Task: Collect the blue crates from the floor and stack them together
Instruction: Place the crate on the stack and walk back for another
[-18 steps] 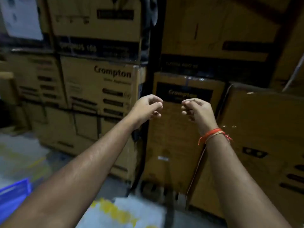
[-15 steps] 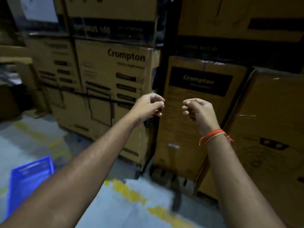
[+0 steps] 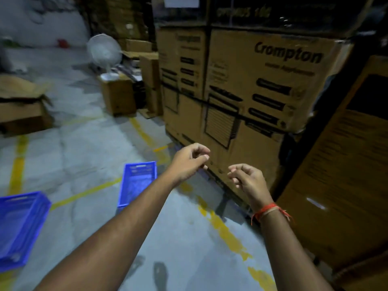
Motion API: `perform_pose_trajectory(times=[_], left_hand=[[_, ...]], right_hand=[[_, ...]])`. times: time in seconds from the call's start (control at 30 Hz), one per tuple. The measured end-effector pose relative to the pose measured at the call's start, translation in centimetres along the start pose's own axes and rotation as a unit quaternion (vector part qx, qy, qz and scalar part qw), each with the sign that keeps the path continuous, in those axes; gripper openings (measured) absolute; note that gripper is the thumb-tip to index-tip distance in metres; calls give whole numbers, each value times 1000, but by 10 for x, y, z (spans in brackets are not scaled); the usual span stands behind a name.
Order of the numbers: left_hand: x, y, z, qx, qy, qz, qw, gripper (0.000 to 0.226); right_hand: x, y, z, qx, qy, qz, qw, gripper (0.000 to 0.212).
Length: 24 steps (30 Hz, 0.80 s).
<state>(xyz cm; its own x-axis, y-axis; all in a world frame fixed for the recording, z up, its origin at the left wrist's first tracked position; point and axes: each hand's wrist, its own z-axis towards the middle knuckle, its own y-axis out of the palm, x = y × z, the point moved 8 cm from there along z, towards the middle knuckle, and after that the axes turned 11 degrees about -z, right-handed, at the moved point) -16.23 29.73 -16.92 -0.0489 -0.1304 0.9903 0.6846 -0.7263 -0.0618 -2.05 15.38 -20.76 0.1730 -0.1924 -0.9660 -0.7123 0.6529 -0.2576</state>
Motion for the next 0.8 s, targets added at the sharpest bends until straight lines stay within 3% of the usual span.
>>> perform_pose_trajectory(times=[0.4,0.67,0.8], left_hand=[[-117,-223,-12,231,-104,-17,967,12],[-199,-329,67,386,-157,-46,908,13],[-229,-371,108,426,-170,-58,887,15]], right_hand=[[42,230,95,-188,56,-26,980,12],[52,339,233,-263,24,-86,961,13],[49,394,307,-301,4,-118,946,12]])
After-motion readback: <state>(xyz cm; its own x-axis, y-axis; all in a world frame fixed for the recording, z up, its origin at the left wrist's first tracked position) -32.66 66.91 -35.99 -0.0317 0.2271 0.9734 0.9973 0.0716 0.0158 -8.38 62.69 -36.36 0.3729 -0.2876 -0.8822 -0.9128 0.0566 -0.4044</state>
